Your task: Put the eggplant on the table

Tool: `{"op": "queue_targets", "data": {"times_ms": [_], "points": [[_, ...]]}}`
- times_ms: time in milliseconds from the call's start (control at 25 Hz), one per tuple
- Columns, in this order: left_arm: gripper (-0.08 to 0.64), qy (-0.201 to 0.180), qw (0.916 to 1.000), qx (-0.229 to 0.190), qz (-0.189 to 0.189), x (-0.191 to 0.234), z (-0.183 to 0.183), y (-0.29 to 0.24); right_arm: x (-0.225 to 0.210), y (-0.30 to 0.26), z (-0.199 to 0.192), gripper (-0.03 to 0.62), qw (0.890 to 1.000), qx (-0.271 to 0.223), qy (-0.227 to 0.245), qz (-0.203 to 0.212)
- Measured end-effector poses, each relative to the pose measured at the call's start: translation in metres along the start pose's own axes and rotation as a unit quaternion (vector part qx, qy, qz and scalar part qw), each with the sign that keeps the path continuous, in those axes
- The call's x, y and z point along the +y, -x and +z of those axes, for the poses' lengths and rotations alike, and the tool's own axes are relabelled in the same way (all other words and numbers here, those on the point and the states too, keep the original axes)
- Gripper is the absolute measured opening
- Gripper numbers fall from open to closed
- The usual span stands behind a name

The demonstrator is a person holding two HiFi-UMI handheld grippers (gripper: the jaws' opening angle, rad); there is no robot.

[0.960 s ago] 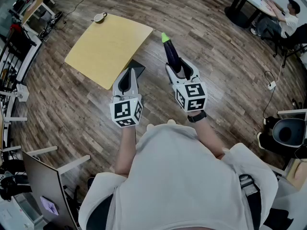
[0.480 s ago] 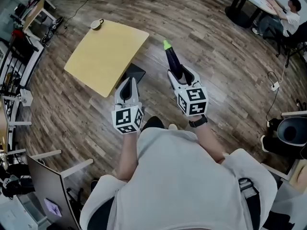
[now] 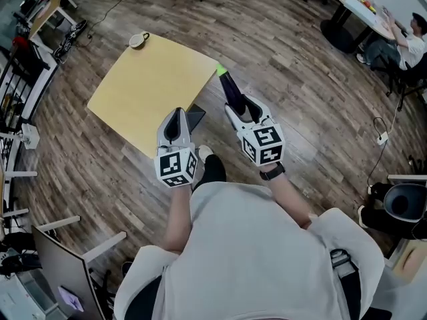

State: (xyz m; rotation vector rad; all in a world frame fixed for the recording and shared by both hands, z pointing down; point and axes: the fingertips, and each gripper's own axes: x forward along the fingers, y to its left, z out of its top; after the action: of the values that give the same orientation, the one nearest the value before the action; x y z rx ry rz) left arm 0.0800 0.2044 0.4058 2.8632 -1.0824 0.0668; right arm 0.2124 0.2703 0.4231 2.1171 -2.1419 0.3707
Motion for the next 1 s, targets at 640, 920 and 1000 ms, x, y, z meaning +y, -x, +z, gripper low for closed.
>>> {"op": "queue_targets", "data": {"times_ms": [640, 920, 1000], "points": [[0.006, 0.030, 0.9865, -0.046, 0.154, 0.261, 0.034, -0.063, 0.113, -0.276, 0.065, 0.218, 0.983, 0.044, 0.092, 0.154], [0.006, 0.048, 0.9807, -0.029, 0.188, 0.311, 0.018, -0.057, 0.153, -0.325, 0.050, 0.218, 0.968, 0.079, 0.111, 0.210], [0.006, 0.051, 0.9813, -0.022, 0.184, 0.321, 0.013, -0.064, 0.161, -0.344, 0.051, 0.218, 0.966, 0.079, 0.121, 0.216]]}}
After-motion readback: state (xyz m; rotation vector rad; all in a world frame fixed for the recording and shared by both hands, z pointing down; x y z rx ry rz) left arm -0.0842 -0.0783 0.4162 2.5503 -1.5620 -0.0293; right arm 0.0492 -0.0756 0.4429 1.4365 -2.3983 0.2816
